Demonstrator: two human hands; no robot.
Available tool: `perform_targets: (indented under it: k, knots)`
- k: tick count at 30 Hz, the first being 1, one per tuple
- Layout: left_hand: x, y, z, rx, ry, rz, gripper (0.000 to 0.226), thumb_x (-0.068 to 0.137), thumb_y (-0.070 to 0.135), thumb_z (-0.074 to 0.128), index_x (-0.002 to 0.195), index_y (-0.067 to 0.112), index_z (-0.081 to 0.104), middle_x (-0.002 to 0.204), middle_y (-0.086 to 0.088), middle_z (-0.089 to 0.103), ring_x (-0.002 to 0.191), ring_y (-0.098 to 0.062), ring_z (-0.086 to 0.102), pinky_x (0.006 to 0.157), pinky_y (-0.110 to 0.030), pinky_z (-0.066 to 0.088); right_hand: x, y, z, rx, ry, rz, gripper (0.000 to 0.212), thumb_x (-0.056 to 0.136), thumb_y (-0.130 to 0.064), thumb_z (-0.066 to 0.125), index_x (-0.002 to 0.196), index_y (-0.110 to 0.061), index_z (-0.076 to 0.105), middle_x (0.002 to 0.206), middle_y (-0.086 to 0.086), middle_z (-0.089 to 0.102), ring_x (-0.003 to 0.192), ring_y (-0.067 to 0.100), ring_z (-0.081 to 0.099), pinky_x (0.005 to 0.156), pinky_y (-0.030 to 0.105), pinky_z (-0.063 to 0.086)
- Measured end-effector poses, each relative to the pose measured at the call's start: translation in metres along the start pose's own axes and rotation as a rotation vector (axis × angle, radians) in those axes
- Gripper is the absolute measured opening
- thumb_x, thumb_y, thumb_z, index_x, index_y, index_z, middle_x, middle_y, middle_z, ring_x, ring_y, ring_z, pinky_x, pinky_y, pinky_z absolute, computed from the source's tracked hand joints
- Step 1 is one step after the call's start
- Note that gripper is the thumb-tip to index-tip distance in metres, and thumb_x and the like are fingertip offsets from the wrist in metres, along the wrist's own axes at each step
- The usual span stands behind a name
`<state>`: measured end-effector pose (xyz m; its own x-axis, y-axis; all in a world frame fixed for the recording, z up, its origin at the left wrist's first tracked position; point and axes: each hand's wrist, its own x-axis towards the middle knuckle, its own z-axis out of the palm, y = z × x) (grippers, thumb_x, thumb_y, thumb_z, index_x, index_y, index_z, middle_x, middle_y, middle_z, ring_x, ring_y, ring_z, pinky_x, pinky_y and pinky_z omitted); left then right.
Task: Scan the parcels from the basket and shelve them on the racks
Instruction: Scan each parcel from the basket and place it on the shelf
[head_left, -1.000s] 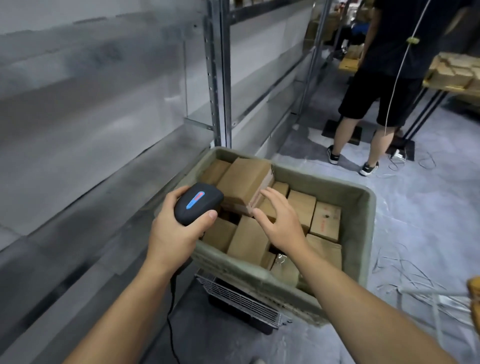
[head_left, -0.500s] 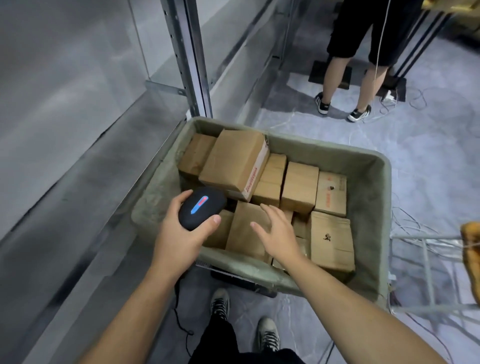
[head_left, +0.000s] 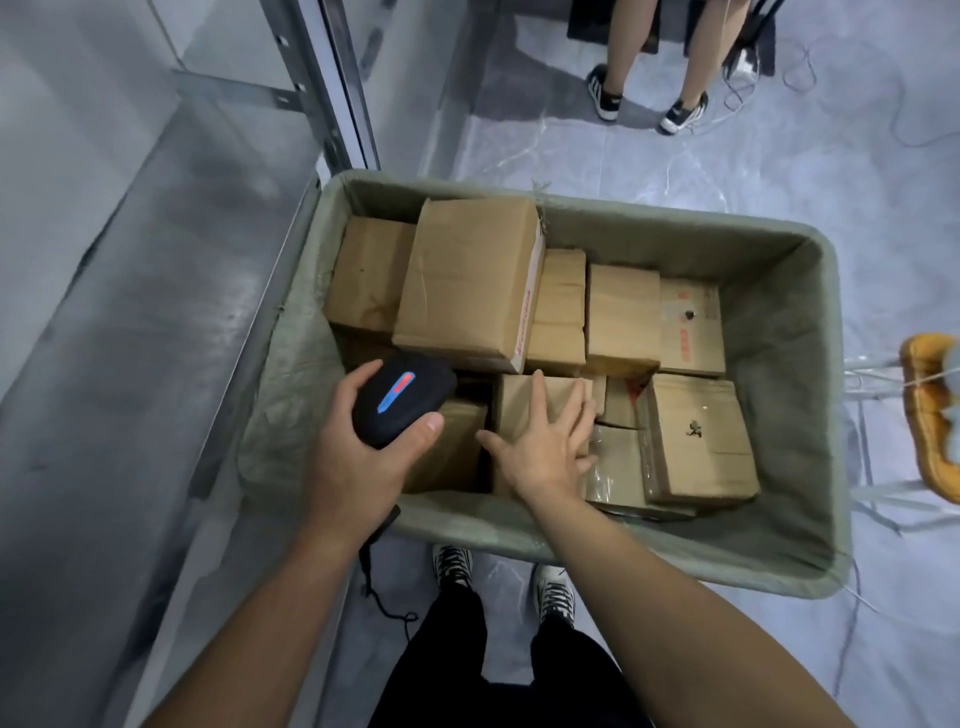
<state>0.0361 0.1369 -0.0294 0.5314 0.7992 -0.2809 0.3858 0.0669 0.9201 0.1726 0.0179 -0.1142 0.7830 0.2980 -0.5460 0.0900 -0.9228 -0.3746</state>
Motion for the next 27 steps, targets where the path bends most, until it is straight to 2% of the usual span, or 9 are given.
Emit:
perform_targets:
  k: [5, 10, 14, 19, 21, 24, 27]
  knots:
    - [0.008, -0.003, 0.000, 0.000, -0.042, -0.009, 0.062, 0.059, 0.059, 0.082, 0.115, 0.064, 0.055, 0.113, 0.019, 0.070, 0.099, -0.026, 0.072, 0.089, -0.057, 0.058, 0.008, 0.008, -0.004, -0.045, 0.032, 0.042, 0.101, 0.085, -0.056, 0.072, 0.153, -0.057, -0.002, 0.161, -0.009, -0.035, 0.151, 0.037, -0.022, 0.114, 0.073, 0.017]
    - [0.011, 0.006, 0.011, -0.049, -0.083, 0.000, 0.063, 0.057, 0.057, 0.081, 0.115, 0.055, 0.057, 0.111, 0.010, 0.071, 0.090, -0.027, 0.070, 0.090, -0.057, 0.058, 0.003, 0.023, -0.028, 0.022, 0.047, 0.006, 0.093, 0.086, -0.050, 0.071, 0.155, -0.054, 0.008, 0.165, -0.013, -0.022, 0.153, 0.034, -0.008, 0.114, 0.067, 0.019]
    - [0.008, 0.019, 0.028, -0.049, -0.131, 0.011, 0.074, 0.058, 0.058, 0.081, 0.126, 0.044, 0.058, 0.115, 0.011, 0.070, 0.100, -0.022, 0.070, 0.090, -0.057, 0.058, -0.005, 0.044, -0.056, 0.103, 0.112, -0.023, 0.093, 0.084, -0.051, 0.071, 0.154, -0.055, 0.010, 0.167, -0.014, -0.015, 0.153, 0.030, -0.002, 0.115, 0.066, 0.020]
    - [0.000, 0.035, 0.054, -0.040, -0.161, 0.020, 0.075, 0.056, 0.058, 0.081, 0.126, 0.044, 0.058, 0.113, 0.015, 0.070, 0.096, -0.024, 0.071, 0.091, -0.053, 0.059, -0.003, 0.063, -0.100, 0.247, 0.187, -0.057, 0.086, 0.082, -0.052, 0.069, 0.154, -0.052, 0.021, 0.167, -0.016, 0.000, 0.153, 0.027, 0.010, 0.118, 0.061, 0.023]
    - [-0.003, 0.041, 0.064, -0.040, -0.158, 0.030, 0.070, 0.055, 0.059, 0.080, 0.120, 0.049, 0.058, 0.110, 0.018, 0.070, 0.092, -0.024, 0.071, 0.085, -0.046, 0.061, 0.002, 0.070, -0.116, 0.361, 0.202, -0.119, 0.086, 0.082, -0.049, 0.071, 0.154, -0.050, 0.025, 0.167, -0.015, 0.003, 0.154, 0.022, 0.011, 0.121, 0.055, 0.022]
    - [-0.011, 0.055, 0.077, -0.067, -0.114, 0.034, 0.063, 0.055, 0.051, 0.082, 0.113, 0.050, 0.057, 0.105, 0.015, 0.071, 0.080, -0.018, 0.070, 0.063, -0.022, 0.056, 0.008, 0.073, -0.142, 0.517, 0.184, -0.210, 0.084, 0.084, -0.043, 0.075, 0.153, -0.048, 0.029, 0.167, -0.017, 0.004, 0.152, 0.012, 0.015, 0.119, 0.040, 0.022]
    - [-0.017, 0.070, 0.087, -0.081, -0.065, 0.045, 0.058, 0.064, 0.037, 0.082, 0.115, 0.045, 0.056, 0.108, 0.009, 0.070, 0.069, -0.010, 0.068, 0.059, -0.018, 0.053, 0.026, 0.070, -0.160, 0.613, 0.127, -0.252, 0.083, 0.085, -0.041, 0.077, 0.153, -0.048, 0.030, 0.166, -0.015, 0.009, 0.152, 0.012, 0.014, 0.120, 0.041, 0.021]
